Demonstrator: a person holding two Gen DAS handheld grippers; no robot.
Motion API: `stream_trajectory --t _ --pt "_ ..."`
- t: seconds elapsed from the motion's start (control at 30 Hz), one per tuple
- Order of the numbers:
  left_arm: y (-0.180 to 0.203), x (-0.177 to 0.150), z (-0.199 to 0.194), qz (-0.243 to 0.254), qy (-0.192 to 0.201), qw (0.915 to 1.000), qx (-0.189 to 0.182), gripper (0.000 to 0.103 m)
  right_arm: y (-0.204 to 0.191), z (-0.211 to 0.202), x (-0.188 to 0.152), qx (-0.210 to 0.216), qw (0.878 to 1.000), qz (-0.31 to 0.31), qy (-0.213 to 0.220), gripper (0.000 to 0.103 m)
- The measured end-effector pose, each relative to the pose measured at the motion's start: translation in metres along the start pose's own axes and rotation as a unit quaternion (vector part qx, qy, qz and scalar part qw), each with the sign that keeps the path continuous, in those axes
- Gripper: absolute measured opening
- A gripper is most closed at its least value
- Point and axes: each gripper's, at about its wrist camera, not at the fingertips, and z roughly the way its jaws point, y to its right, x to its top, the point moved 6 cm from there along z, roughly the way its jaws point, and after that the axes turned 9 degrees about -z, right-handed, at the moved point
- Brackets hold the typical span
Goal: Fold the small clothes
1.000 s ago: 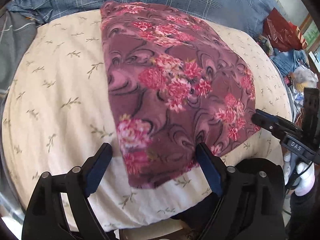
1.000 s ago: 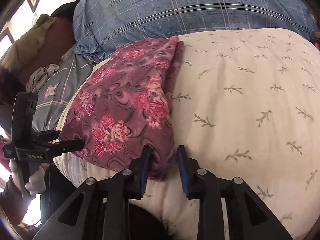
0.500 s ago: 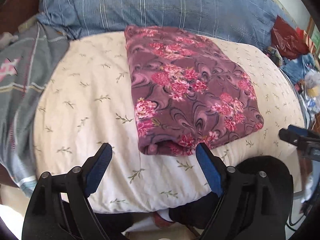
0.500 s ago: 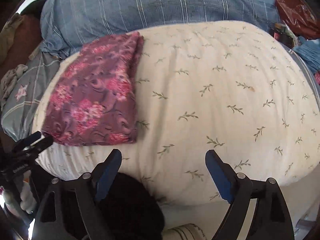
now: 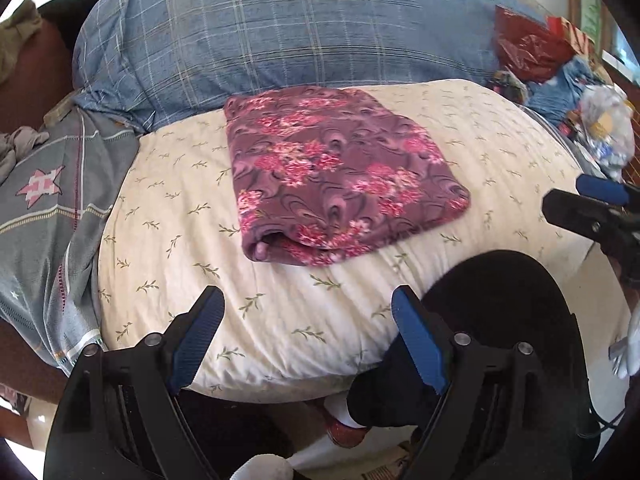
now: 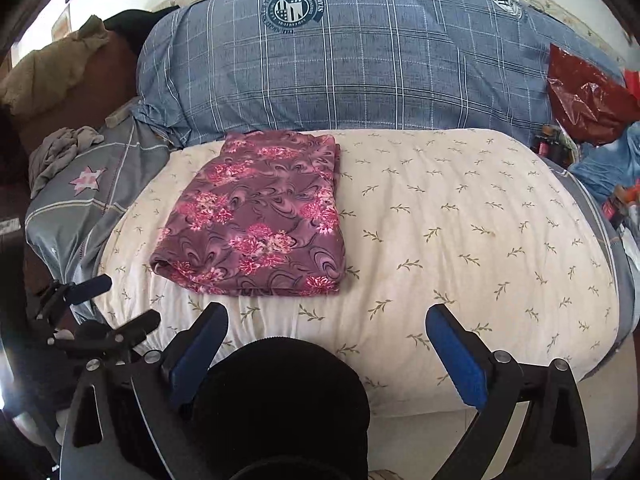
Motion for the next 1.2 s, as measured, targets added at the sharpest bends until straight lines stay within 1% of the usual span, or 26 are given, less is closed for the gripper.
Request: stream_trajectory --t 0.13,0.33,0.43,0.73,0.83,0.93,1.2 --pt "0.011 -0.004 -0.011 0.010 0.011 0.9999 -0.006 0.086 -0.001 -0.011 -0.005 -0.016 1.000 -0.007 0.013 0.101" --pt "0.015 -0.007 -0.023 0.004 0.021 0.9997 -0.008 0.086 -0.002 -0.033 -0.006 -0.051 0.997 -0.027 0.046 0.102" --pt "0.014 -0.007 -0.030 -0.004 0.028 0.9996 -0.009 0.086 -0.004 -0.039 -0.002 -0.059 0.996 -0.035 0.059 0.102" --pt "0.009 -0.008 -0.034 -0.030 0.025 0.9992 -0.011 0.086 -0.018 -0.045 0.001 -0.060 0.994 -0.057 0.073 0.102" --pt "0.011 -0.009 -0.033 -0.032 0.019 0.9991 -0.018 0.086 -0.017 -0.044 -0.001 -0.060 0.994 -0.056 0.071 0.102" --pt "0.013 -0.009 -0.036 -0.035 0.027 0.9988 -0.019 0.086 -0.014 -0.041 -0.004 -0.056 0.995 -0.048 0.065 0.102" --pt "0.015 -0.010 -0.032 -0.039 0.015 0.9989 -0.020 0.086 -0.008 -0.036 -0.007 -0.051 0.996 -0.038 0.055 0.102"
